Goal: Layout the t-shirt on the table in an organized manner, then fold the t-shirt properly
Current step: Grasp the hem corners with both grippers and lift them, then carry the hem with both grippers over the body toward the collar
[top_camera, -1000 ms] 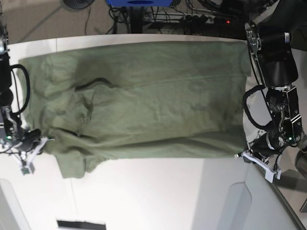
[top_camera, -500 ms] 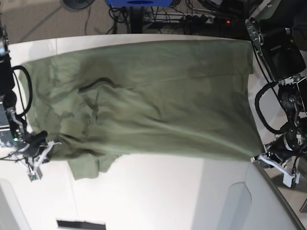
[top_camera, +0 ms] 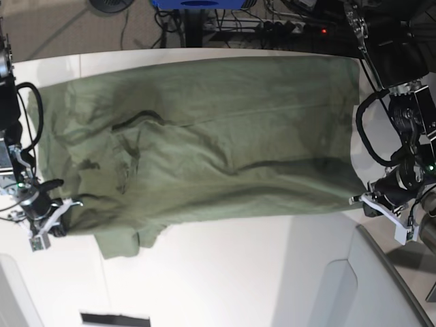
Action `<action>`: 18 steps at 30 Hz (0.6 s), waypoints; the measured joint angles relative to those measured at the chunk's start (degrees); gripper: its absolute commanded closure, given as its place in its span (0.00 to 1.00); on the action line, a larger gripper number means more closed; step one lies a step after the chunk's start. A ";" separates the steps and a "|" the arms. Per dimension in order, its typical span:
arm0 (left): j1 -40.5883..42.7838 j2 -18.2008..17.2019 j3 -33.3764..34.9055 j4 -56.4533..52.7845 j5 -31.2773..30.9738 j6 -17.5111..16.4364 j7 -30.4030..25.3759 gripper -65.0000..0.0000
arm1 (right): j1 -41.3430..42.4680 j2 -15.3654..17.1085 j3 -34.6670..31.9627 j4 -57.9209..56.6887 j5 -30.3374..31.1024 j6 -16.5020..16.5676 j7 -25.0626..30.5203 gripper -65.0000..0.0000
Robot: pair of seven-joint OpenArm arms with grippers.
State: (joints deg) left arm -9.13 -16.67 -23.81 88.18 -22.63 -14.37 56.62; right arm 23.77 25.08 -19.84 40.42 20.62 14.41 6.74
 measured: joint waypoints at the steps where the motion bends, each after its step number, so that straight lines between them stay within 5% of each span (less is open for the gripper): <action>1: 0.61 -0.02 0.00 1.09 -0.07 0.02 0.00 1.00 | 0.00 -0.02 0.00 0.00 -0.02 0.00 0.00 1.00; 18: 13.18 2.29 0.02 9.25 -0.11 0.00 -0.11 1.00 | -8.15 0.28 0.00 6.80 0.15 0.24 0.50 1.00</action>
State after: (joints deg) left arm 4.05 -14.37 -23.79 97.43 -22.74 -14.37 56.51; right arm 15.62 25.36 -19.84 47.22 20.78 14.66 7.25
